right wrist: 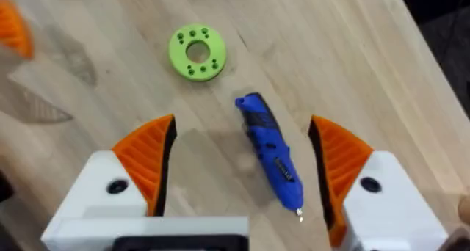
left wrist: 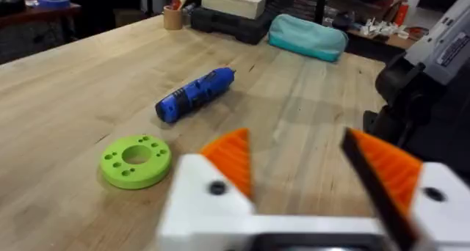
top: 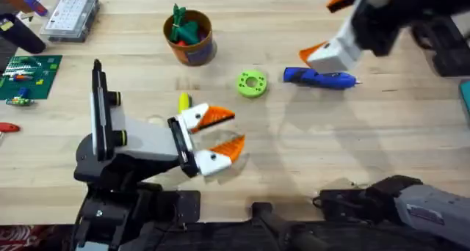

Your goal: Pick up the gripper from the table and insert it into the empty holder that is missing its gripper. Then pick up a screw, insert it into the mounting hole, and use the screwdriver to tighten it. Finally, clean up the table by picking up the vegetable and placing it into the bucket.

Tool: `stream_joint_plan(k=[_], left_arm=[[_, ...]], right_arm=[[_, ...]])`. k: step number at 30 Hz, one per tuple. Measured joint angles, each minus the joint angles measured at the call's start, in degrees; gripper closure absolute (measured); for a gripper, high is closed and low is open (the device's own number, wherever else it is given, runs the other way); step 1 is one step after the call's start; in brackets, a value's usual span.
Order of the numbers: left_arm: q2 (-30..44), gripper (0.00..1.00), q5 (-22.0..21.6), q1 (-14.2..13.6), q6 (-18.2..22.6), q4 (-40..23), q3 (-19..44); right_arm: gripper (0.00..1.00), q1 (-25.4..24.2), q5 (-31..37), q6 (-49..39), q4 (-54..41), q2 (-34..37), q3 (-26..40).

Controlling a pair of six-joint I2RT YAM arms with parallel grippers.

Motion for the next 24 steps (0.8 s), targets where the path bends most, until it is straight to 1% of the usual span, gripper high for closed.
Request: stream_joint_plan(k=[2, 3, 4, 8, 11, 15, 17, 19, 22, 24], left_arm=[[0.0, 0.177, 0.0, 0.0, 0.0, 0.0, 0.0], [0.0, 0.066, 0.0, 0.0, -0.1, 0.0, 0.0], [0.0, 0.028, 0.0, 0.0, 0.0, 0.0, 0.0], [0.0, 0.015, -0.3, 0.0, 0.0, 0.1, 0.0], [0.0, 0.015, -2.2, 0.0, -0.9, 0.4, 0.0], [0.0, 0.014, -7.9, 0.0, -2.5, 0.9, 0.1], [0.0, 0.014, -11.7, 0.0, -2.8, -0.6, 0.9], [0.0, 0.014, -16.2, 0.0, -2.9, -6.1, 3.3], [0.2, 0.014, -23.4, 0.0, -2.1, -18.4, 8.2], [1.1, 0.014, -27.9, 0.0, -1.4, -26.5, 12.7]], right_arm=[[0.003, 0.0, 0.0, 1.3, -1.9, -2.5, 0.0], [0.003, 0.0, -0.1, 1.8, -2.2, -3.7, -0.2], [0.003, 0.0, -0.2, 2.3, -2.0, -5.1, -0.7], [0.003, 0.0, -0.4, 4.3, -1.2, -11.6, -5.2], [0.003, 0.0, -0.5, 5.6, 0.3, -16.1, -9.8], [0.003, 0.0, -0.5, 7.1, 1.3, -20.7, -14.7], [0.003, 0.0, -0.5, 8.3, 1.3, -22.1, -16.4], [0.003, 0.0, -0.4, 9.4, 1.3, -23.0, -17.4], [0.003, 0.0, -0.4, 10.6, 1.2, -23.5, -17.7], [0.004, 0.0, -0.5, 11.1, 0.6, -23.6, -17.7]])
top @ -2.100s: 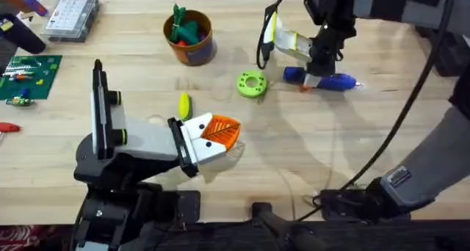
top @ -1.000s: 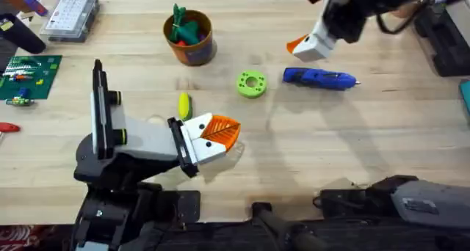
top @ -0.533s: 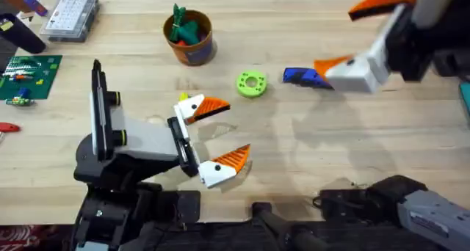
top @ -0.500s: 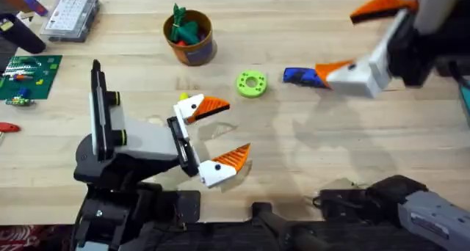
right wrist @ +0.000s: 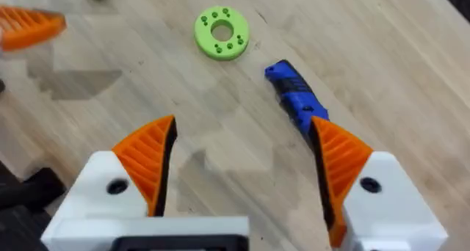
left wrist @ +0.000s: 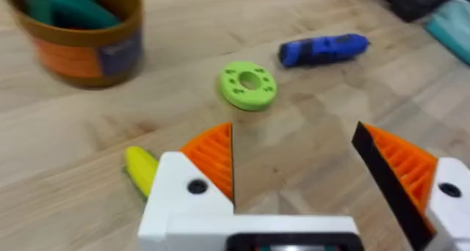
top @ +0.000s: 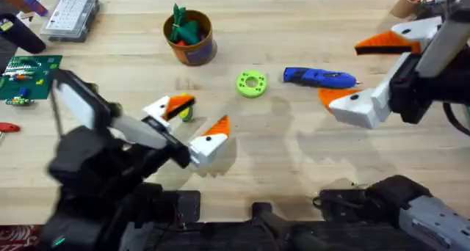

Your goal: Pick up the gripper from the table and insert it into the empty holder that is missing its gripper. Then pick up a screw, insert it into the mounting hole, and use the screwdriver to tighten it. Finally, clean up the table by picking up the vegetable and placing it into the bucket.

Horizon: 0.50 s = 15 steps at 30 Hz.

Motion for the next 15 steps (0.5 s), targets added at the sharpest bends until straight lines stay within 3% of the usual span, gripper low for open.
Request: stream_joint_plan(k=[7, 15], left_arm=[[8.9, 0.015, -11.9, 0.0, 0.8, -16.7, 18.7], [22.3, 0.015, -15.5, 0.0, 0.8, -20.8, 28.5]], right_arm=[[0.003, 0.0, 0.0, 0.6, -0.9, 0.0, -0.4], [0.003, 0.0, 0.0, 0.8, -0.9, 0.0, -0.5]])
